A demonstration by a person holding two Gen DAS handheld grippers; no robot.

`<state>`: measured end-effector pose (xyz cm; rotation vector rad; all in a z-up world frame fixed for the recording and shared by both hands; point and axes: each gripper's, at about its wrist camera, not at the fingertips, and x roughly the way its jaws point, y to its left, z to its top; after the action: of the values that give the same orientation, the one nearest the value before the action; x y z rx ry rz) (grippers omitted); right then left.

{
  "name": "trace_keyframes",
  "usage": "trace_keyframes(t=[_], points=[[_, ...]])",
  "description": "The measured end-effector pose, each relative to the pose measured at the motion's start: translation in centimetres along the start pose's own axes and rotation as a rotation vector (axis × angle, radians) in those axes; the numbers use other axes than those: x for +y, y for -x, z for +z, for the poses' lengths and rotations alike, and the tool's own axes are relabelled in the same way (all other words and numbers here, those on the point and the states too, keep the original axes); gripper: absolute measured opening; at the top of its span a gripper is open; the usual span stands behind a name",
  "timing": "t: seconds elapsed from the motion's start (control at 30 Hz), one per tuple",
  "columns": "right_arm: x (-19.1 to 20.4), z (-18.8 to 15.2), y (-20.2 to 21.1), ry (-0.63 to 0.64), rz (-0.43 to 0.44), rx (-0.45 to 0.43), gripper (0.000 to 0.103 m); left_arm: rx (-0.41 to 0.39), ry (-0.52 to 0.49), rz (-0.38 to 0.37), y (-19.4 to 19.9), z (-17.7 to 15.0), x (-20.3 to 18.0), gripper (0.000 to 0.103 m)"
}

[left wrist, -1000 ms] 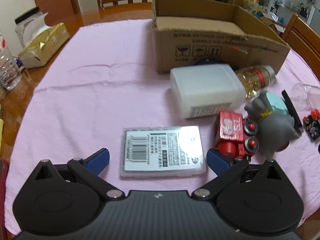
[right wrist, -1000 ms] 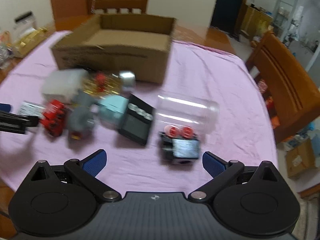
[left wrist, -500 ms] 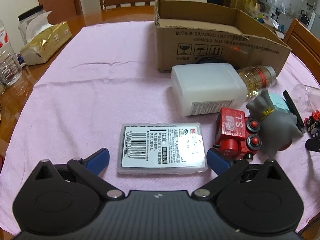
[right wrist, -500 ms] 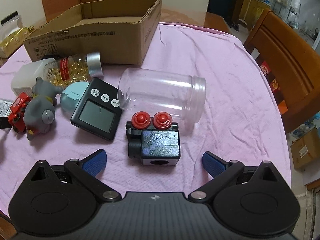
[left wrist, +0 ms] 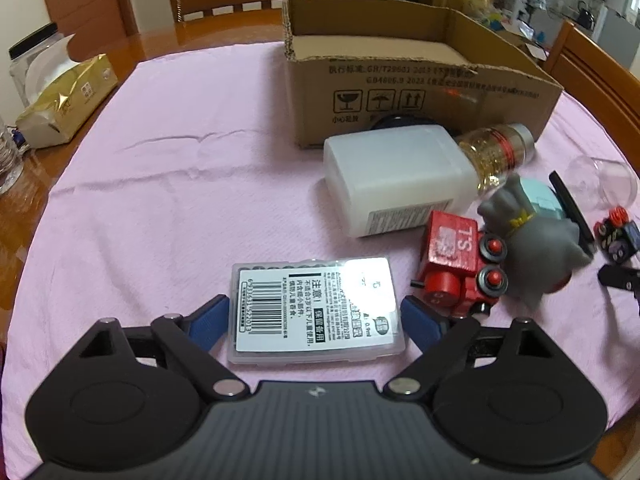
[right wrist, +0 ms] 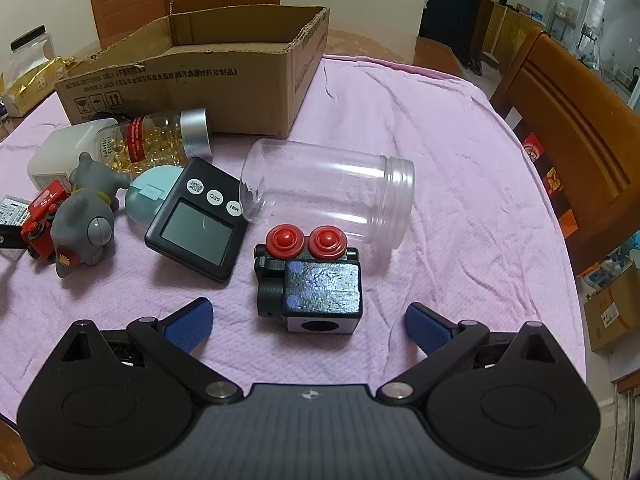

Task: Organize rigid objects
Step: 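Close left tool on the battery pack while right tool closes on the robot block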

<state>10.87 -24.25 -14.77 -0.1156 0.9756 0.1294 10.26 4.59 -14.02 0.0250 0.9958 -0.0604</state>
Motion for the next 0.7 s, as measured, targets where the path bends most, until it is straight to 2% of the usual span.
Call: trace_keyframes(t=[0.17,0.3,0.47,0.7], points=[[0.3,1.1,-0.3,0.01,-0.01,0.046,0.103,0.015,-0.027,-0.013,0.1,-0.2,1.2,0.091],[0.9,1.6,-0.2,0.067,0.003,0.045,0.1,0.036,-0.009,-0.001,-0.1,0.2,1.0,0.091],[0.0,2.0,-0.3,0.067,0.073,0.04,0.085,0.025,0.008,0.014,-0.3,0.2,1.0,0.093],[-1.2,2.3,0.0,0.093,0.089,0.022,0.063,0.022,0.045,0.039,-0.3,0.1,0.7,0.093]])
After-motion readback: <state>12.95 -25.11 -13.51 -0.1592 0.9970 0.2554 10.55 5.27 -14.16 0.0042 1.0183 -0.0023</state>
